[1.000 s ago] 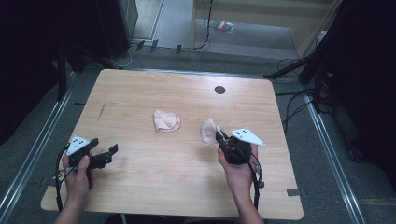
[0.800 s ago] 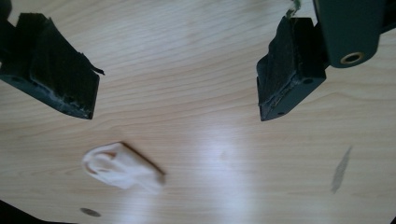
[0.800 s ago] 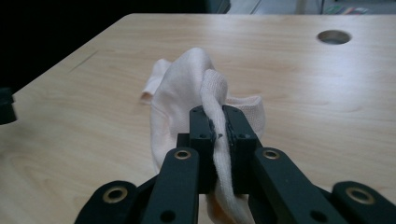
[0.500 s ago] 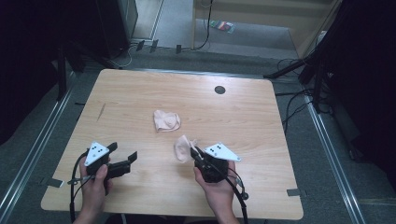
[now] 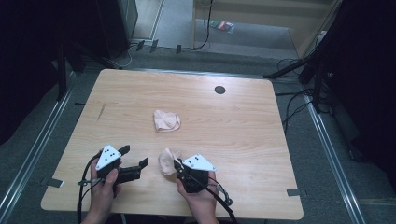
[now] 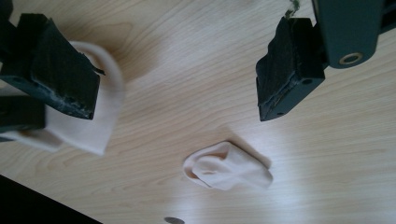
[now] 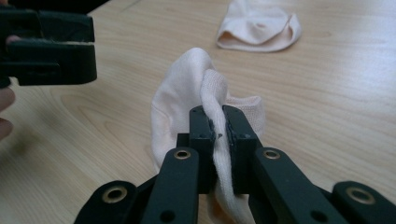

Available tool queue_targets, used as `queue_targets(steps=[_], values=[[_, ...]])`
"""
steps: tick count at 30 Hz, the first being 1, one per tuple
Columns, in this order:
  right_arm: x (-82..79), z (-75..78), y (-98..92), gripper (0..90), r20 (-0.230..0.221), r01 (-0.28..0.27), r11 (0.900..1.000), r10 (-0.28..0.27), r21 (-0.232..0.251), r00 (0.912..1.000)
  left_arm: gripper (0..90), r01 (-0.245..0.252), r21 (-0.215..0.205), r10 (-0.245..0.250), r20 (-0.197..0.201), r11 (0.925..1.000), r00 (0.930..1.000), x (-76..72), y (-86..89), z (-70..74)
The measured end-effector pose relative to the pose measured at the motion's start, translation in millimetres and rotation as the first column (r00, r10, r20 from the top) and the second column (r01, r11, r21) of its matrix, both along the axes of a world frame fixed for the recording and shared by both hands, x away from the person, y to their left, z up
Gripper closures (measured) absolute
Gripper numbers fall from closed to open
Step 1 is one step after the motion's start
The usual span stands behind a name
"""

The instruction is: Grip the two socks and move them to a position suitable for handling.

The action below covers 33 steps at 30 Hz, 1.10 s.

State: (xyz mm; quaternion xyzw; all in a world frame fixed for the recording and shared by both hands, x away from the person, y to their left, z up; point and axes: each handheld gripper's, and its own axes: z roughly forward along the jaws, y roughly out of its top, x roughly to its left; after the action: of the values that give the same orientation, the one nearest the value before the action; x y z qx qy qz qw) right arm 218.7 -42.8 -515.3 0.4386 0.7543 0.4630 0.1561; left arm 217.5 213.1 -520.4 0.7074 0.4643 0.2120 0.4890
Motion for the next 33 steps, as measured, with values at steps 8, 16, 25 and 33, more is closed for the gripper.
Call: queue_targets(steps=[8,16,25,33], values=[[3.6,-16.8,6.9,47.4,-0.08,-0.018,1.0,0.017,-0.013,0.9967,14.5,0.034,0.033,-0.033,-0.045,0.9989,0.9985,2.9,-7.4,-6.7],[4.8,8.0,-27.1,59.4,-0.003,0.021,0.997,-0.021,0.071,0.9998,23.1,0.083,0.048,-0.075,-0.152,0.9954,0.9854,11.7,0.5,-10.9],[-1.9,-23.1,14.3,64.4,-0.046,-0.09,0.989,0.085,-0.114,0.9953,58.1,0.168,0.069,-0.149,-0.217,0.9835,0.9648,11.8,-12.7,-19.6],[4.2,-31.8,7.9,90.0,-0.039,-0.036,0.987,0.031,-0.155,0.9988,79.6,0.204,0.19,-0.164,-0.208,0.9605,0.9643,9.6,-28.6,-29.5]])
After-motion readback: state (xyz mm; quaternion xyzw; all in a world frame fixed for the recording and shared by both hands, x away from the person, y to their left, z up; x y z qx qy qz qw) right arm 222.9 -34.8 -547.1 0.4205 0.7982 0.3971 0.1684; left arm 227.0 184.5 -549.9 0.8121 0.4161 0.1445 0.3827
